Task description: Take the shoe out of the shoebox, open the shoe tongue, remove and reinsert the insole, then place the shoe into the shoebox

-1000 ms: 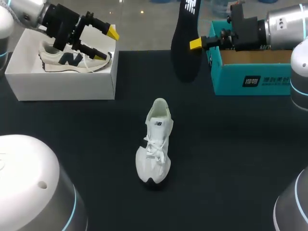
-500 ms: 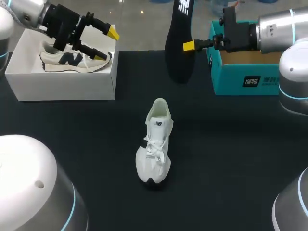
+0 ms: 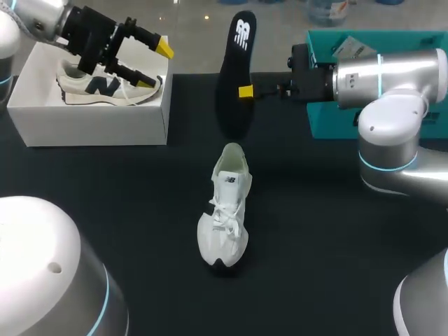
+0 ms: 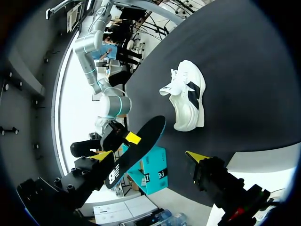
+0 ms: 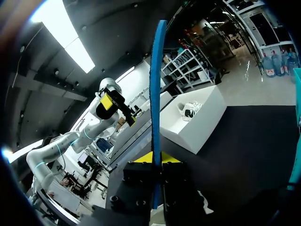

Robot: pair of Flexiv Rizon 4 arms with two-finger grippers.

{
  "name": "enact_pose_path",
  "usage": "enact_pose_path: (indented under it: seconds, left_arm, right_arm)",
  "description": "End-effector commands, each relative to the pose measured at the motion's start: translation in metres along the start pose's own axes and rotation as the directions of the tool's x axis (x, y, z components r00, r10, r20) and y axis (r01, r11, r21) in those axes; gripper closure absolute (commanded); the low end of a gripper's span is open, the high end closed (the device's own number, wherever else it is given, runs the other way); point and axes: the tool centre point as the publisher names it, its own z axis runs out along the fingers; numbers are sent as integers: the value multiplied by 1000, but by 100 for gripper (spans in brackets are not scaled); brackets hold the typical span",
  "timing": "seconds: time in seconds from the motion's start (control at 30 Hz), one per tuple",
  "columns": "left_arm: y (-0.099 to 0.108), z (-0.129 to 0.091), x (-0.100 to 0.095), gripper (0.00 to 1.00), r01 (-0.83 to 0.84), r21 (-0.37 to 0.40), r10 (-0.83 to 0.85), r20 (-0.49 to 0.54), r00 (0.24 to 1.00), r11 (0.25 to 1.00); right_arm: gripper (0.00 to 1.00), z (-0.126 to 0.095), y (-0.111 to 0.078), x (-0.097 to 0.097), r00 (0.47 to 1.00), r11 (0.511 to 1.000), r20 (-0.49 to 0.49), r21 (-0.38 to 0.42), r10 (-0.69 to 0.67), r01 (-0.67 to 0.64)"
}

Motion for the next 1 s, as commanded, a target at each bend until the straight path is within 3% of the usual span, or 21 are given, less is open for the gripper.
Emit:
enact_pose_path:
  seconds: [0.03,0.27,0.3,0.67,1.0]
  left_arm:
    - [-1,0,0,0,-1,-2,1,-3,1000,1000]
    - [-1,0,0,0,-1,-2,1,-3,1000,1000]
    - [-1,0,0,0,-1,-2,1,-3,1000,1000]
    - [-1,0,0,0,-1,-2,1,-3,1000,1000]
    - [-1,0,0,0,-1,-2,1,-3,1000,1000]
  right_arm:
    - [100,12,2,-1,1000,1000,1,0,0,0]
    - [100,12,2,-1,1000,1000,1,0,0,0]
    - [100,22,1,-1,1000,1000,18,19,-22,21]
    - [100,53,-36,-15,999,1000,33,17,8,-8]
    - [100,56,-65,-21,999,998,50,60,19,-22]
